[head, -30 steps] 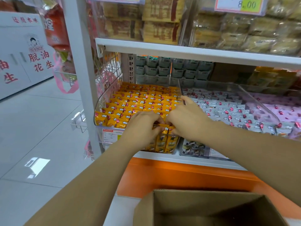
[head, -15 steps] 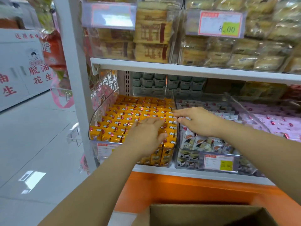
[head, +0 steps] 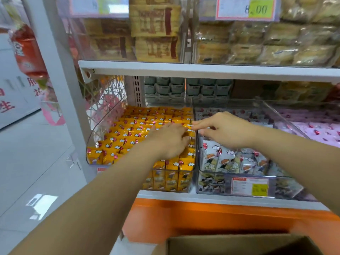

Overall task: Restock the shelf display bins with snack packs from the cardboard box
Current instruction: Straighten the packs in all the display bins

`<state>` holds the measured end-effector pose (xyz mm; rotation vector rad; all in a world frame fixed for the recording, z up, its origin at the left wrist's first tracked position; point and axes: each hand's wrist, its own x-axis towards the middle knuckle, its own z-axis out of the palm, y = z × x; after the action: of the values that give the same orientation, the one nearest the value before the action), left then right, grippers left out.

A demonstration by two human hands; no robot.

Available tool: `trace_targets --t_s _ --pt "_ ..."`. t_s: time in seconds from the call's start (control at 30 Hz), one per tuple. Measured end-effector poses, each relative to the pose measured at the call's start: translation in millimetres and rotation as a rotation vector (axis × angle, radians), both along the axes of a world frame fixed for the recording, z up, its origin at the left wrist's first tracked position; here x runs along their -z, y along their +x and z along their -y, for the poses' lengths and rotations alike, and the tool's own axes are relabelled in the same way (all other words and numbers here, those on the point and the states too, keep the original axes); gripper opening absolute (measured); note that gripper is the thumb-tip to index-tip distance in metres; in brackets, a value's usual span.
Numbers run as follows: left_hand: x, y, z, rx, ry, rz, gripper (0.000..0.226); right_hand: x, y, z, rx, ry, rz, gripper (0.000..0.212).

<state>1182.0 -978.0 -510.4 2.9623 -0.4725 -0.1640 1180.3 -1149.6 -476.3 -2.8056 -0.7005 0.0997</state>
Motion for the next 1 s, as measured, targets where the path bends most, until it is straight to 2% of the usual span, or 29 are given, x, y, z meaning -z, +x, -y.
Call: trace_targets --t_s 0.07,0.17,0.3,0.37,0.47,0.6,0.7,0.8,0.87,1.0 --pt "10 9 11 -0.025 0.001 0.044 0.055 2 1 2 -0.005 0.031 -0.008 0.035" --pt "24 23 21 -0.042 0.064 0.004 0.055 5 2 6 -0.032 0.035 -0.009 0.037" --pt "4 36 20 -0.060 0.070 -0.069 0.050 7 4 9 -0.045 0.057 -0.010 0.038" --pt "-7 45 16 -0.059 -0.015 0.006 0.040 8 5 11 -0.046 0.074 -0.032 0.038" --pt "0 60 9 -0.097 -0.053 0.130 0.051 5 6 12 -0.055 0.096 -0.042 0.037" --pt "23 73 12 -0.089 0.029 0.048 0.053 -2 13 16 -0.084 0.095 -0.061 0.039" --pt "15 79 10 -0.106 0.012 0.011 0.049 -1 16 16 -0.089 0.078 -0.066 0.041" --pt "12 87 11 -0.093 -0.012 0.090 0.048 2 18 16 -0.091 0.106 -0.071 0.042" --pt "16 94 15 -0.090 0.044 0.119 0.054 3 18 16 -0.078 0.101 -0.066 0.042" --pt "10 99 24 -0.134 0.117 -0.064 0.049 4 20 16 -0.077 0.101 -0.055 0.042"
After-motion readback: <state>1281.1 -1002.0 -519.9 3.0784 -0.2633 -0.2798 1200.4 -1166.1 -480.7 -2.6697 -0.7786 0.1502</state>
